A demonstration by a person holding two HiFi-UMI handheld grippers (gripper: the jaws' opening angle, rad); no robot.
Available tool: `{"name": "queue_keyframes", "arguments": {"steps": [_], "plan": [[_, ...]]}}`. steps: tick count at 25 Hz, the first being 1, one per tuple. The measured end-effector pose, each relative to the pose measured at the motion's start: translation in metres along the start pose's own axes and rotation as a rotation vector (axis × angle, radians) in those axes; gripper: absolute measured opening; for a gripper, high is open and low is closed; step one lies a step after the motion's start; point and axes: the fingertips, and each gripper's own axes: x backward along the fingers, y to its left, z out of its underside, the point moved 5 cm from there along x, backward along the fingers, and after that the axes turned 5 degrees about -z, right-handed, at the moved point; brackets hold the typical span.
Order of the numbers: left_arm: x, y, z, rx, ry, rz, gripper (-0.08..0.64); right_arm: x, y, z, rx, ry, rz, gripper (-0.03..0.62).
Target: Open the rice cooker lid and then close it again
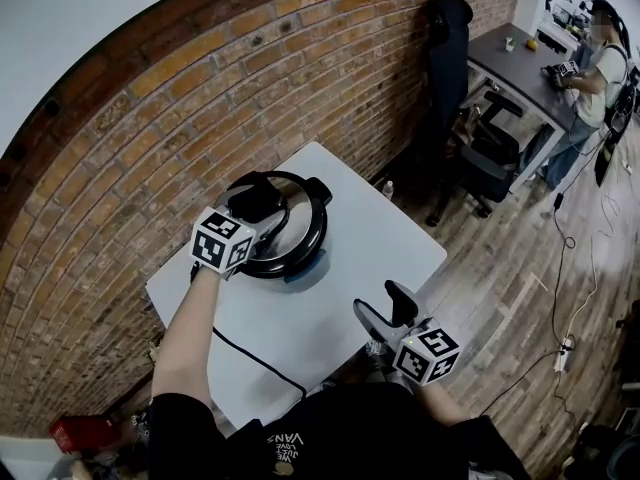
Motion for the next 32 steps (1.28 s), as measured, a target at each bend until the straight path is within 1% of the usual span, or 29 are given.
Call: {"name": "queue_keyframes", "arguments": {"steps": [3,6,7,9,15,18,21,24,28,32], "plan": [[0.006,0.0,0.001,0.03,-0.021,-0.042,0.304,0.008,0.012,0.003,0.011,-0.01,0.001,0.337],[0.021,0.001,0.001,0.094,-0.102,-0.091,0.316,0.018,0.022,0.007,0.022,-0.024,0.013,0.337],[0.029,0.001,0.002,0.102,-0.126,-0.107,0.316,0.021,0.026,0.008,0.027,-0.03,0.018,0.337],[0.047,-0.002,0.004,0.094,-0.158,-0.13,0.316,0.029,0.034,0.01,0.039,-0.041,0.029,0.337],[0.108,-0.027,0.013,0.093,-0.27,-0.146,0.316,0.055,0.062,0.02,0.07,-0.081,0.07,0.337],[0.144,-0.046,0.02,0.117,-0.34,-0.168,0.316,0.066,0.077,0.023,0.081,-0.09,0.078,0.337],[0.177,-0.066,0.03,0.158,-0.397,-0.19,0.316,0.071,0.09,0.026,0.092,-0.083,0.065,0.337],[0.206,-0.085,0.044,0.189,-0.427,-0.223,0.316,0.072,0.099,0.027,0.098,-0.078,0.043,0.337],[0.232,-0.115,0.062,0.229,-0.439,-0.286,0.316,0.072,0.102,0.025,0.111,-0.053,-0.008,0.337],[0.249,-0.148,0.078,0.282,-0.43,-0.36,0.316,0.076,0.1,0.024,0.12,-0.009,-0.075,0.337]]}}
